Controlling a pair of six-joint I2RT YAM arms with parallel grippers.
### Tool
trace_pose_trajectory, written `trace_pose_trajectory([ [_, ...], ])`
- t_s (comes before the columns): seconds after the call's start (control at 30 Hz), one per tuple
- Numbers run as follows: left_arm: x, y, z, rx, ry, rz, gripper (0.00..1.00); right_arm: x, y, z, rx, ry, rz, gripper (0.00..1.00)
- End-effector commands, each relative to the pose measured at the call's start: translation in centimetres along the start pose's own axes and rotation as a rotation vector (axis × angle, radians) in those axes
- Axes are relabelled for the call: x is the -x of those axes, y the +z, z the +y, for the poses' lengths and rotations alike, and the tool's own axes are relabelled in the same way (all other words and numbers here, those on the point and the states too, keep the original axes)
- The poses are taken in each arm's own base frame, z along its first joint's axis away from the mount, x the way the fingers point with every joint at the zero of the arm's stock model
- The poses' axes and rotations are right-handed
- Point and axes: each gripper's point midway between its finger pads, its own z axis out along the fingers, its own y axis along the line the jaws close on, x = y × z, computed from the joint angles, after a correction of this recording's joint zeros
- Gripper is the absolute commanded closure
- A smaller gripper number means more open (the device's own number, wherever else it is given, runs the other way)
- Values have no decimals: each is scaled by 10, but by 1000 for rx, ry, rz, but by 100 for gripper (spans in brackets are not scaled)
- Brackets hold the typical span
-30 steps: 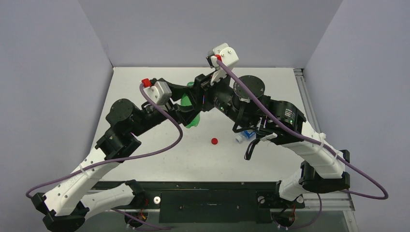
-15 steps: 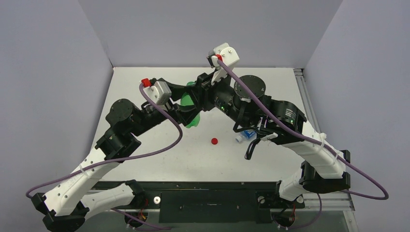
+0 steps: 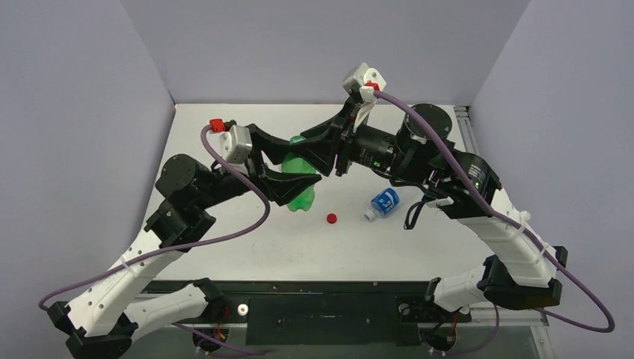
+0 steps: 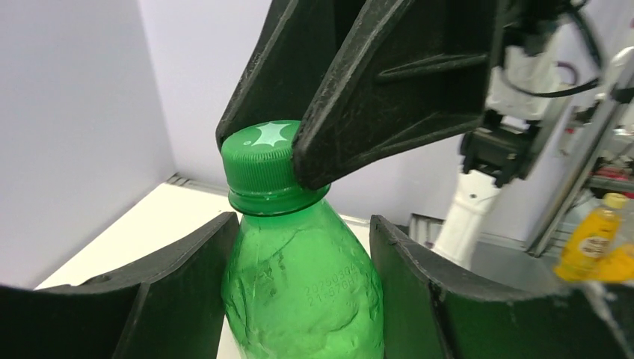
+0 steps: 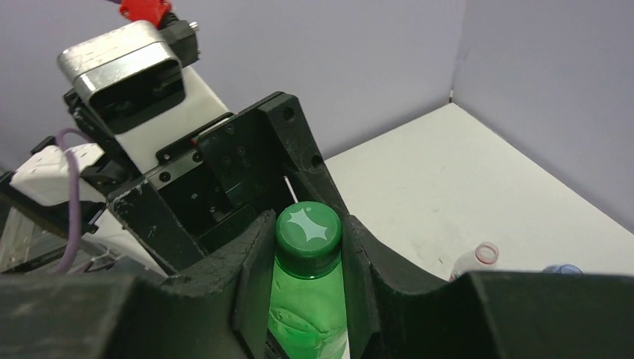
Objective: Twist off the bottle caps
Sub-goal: Unscrew the bottle cap from the plastic bottle.
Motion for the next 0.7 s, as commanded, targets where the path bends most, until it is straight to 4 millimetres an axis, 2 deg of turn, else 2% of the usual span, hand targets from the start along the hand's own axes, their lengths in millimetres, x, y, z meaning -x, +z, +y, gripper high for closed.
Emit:
trace_pose_trajectory([
  [0.0,35,-6,-48,-221,-50,-64,100,27,-15,51,294,-50,-103,100],
  [0.13,40,-7,-59,-271,-93,-60,100,24,-27,73,476,-84,-103,100],
  [0.27,42,-12,-75,-359,-118,-38,100,27,-42,85,606,-110,-96,100],
  [0.5,39,-24,-99,-496,-140,12,100,30,-59,86,718,-107,-85,100],
  [0.67,39,-27,-105,-532,-135,20,100,29,-64,89,768,-93,-111,100],
])
